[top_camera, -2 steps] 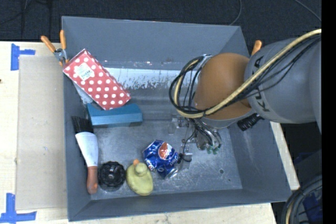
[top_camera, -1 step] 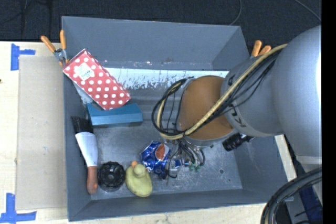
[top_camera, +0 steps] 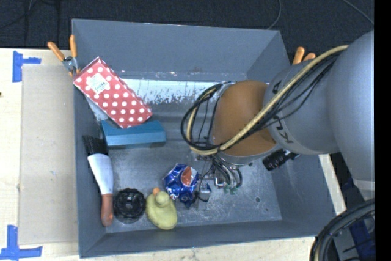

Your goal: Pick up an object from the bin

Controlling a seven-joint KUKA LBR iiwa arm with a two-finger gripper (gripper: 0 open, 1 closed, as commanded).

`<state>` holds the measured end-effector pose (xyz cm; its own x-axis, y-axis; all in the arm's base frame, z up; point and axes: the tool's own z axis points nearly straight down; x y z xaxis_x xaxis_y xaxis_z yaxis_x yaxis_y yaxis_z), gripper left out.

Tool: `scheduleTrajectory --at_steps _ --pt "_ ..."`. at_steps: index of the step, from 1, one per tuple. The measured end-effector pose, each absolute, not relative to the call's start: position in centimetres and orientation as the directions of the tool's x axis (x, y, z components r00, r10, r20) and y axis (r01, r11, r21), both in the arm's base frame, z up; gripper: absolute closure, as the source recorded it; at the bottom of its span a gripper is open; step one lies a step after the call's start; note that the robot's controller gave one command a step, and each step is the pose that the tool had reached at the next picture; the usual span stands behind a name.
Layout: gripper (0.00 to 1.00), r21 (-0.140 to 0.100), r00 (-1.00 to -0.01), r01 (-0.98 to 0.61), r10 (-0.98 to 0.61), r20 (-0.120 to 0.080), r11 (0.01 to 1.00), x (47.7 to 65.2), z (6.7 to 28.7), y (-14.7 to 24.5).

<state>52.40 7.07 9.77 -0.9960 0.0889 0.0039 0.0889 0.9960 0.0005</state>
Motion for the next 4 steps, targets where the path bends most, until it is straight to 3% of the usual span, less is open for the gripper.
scheduleTrajectory --at_steps 1,2,3,4 --pt "0.0 -0.005 -0.969 0.247 0.247 0.011 0.969 51.4 10.0 7.7" --pt "0.0 0.006 -0.99 0.143 0.143 0.006 0.99 52.0 7.7 8.5" --pt "1.0 -0.001 -0.853 0.523 0.523 0.011 0.853 51.4 7.4 8.2" --pt "1.0 -0.001 -0.853 0.522 0.522 0.011 0.853 51.4 7.4 8.2"
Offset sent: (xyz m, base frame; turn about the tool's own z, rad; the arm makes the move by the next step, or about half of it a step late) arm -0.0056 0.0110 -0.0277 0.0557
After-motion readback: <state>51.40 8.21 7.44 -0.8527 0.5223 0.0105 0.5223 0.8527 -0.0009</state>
